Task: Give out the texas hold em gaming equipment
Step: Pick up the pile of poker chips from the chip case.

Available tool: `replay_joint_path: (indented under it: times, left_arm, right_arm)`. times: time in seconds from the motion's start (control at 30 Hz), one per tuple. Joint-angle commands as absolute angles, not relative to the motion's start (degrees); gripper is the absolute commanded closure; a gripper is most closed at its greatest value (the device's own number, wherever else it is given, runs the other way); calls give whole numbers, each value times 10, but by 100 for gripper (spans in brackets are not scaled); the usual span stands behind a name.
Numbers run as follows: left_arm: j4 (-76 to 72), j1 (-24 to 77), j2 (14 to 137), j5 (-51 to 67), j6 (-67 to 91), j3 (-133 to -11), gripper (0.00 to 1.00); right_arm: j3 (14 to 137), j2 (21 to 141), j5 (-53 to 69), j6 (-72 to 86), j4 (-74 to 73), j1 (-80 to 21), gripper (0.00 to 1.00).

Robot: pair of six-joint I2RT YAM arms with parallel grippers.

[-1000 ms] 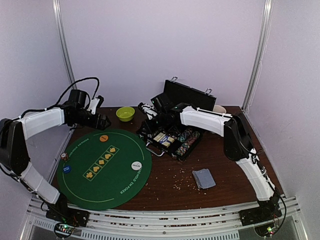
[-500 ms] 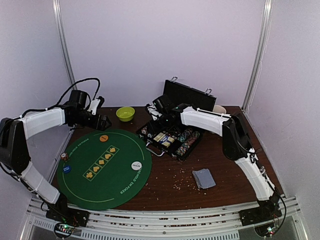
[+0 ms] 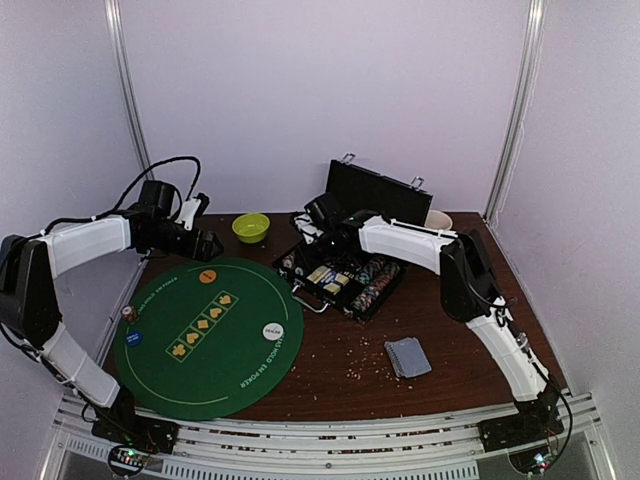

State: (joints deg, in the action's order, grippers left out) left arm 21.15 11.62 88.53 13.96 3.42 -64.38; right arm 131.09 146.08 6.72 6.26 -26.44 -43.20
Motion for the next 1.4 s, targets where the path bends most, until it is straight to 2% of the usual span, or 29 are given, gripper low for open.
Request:
replay_joint_path:
  times: [0.0,0.37,0.6,1.2,1.27,1.37]
  left_arm:
    - [200,116,889,146,26,-642,12]
    - [201,116,889,149,26,-642,12]
    - [200,116,888,150,26,-642,12]
    - [201,116,895,160,26,-646,12]
    - [201,115,896,161,26,-646,12]
    - [201,116,898,163,26,-647,12]
  right_arm:
    - [1318,1484,83,66,-287,-435,57]
    - [1316,1461,94,39,-302,-447,62]
    - [1320,1454,56,31,-299,-447,60]
    - [1324,1420,95,39,-264,-445,59]
    - [1324,1420,87,41,-262,-443,57]
    - [1323,1429,65,44,-260,-441,48]
